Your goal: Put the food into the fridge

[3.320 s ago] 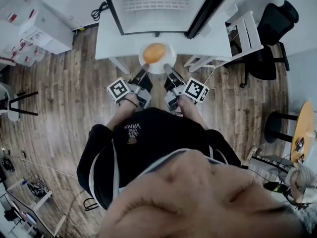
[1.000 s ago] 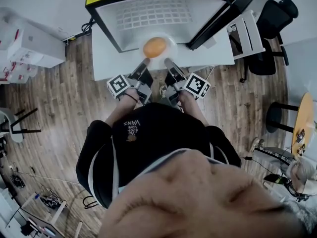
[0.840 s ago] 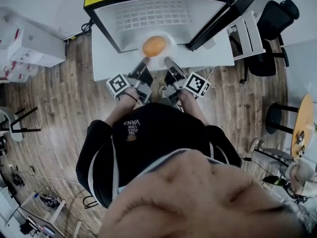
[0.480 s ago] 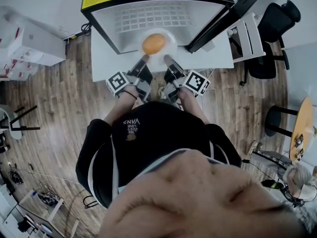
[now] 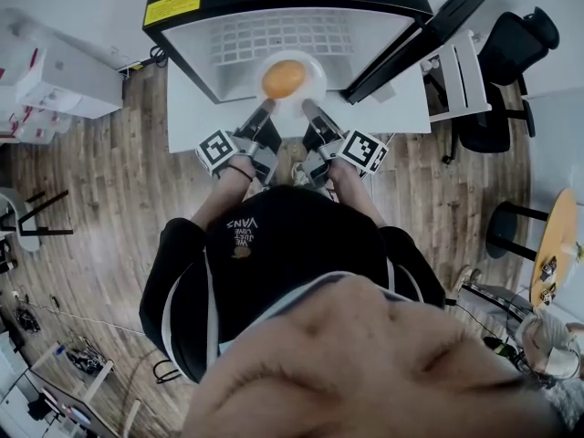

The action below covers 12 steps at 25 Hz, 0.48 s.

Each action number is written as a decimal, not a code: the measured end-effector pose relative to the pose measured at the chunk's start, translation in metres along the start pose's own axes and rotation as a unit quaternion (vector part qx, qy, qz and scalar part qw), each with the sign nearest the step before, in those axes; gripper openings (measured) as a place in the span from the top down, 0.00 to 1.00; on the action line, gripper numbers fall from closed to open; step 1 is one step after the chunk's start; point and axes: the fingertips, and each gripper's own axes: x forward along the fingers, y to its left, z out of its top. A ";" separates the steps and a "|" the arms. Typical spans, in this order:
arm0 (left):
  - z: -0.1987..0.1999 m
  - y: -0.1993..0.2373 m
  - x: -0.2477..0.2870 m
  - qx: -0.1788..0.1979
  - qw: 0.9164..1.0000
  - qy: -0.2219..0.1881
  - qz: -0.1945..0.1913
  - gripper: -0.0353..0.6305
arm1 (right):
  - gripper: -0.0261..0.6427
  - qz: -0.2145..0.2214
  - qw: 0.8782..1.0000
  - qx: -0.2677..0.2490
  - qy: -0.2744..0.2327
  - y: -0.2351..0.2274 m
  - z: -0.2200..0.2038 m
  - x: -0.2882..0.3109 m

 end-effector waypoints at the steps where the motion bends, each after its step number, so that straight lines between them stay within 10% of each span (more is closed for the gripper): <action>1: 0.001 0.000 0.002 0.000 1.000 -0.001 0.000 0.91 | 0.92 0.000 1.000 0.000 0.001 -0.001 0.001 0.001; 12: 0.012 0.001 0.018 0.007 1.000 -0.013 -0.001 0.91 | 0.92 -0.004 1.000 -0.001 0.012 -0.008 0.016 0.015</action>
